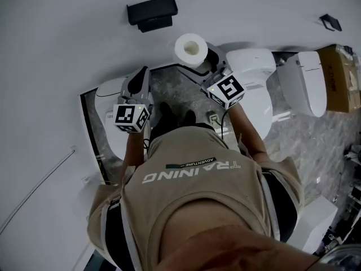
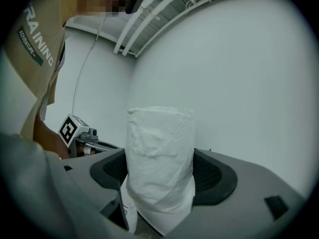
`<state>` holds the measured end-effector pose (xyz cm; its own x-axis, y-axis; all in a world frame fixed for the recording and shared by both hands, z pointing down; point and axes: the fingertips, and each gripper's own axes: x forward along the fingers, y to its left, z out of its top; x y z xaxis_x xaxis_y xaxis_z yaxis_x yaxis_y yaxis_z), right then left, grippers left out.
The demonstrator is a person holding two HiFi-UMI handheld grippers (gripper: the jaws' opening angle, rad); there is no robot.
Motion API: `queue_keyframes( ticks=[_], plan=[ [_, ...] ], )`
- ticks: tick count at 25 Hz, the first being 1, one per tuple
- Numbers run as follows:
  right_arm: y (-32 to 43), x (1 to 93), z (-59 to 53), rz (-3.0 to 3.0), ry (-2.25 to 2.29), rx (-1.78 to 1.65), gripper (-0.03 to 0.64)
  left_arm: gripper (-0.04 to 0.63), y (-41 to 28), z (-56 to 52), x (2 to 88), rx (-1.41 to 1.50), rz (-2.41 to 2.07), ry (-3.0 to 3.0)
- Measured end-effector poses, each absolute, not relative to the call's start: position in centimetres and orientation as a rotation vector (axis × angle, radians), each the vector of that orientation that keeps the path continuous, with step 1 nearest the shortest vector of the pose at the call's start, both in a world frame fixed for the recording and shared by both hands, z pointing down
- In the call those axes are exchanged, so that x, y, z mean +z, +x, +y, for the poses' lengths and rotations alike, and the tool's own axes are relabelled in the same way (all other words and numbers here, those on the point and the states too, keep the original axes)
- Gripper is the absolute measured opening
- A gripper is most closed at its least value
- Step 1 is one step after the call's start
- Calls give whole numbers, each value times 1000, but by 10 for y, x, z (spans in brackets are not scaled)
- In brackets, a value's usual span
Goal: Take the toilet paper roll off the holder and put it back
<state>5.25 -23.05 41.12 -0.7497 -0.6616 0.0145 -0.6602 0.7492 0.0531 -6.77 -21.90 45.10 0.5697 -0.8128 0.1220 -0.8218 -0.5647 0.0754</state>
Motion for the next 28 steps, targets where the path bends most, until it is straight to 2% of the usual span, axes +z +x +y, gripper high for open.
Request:
queue_keyframes(
  ticks=[16, 28],
  plan=[
    [45, 414, -215, -2857, 1202, -69, 351, 0, -84, -193, 452, 86, -1328, 2714],
    [16, 369, -366, -2876, 1264, -356, 351, 0, -106, -172, 468, 93, -1364, 2690]
  ],
)
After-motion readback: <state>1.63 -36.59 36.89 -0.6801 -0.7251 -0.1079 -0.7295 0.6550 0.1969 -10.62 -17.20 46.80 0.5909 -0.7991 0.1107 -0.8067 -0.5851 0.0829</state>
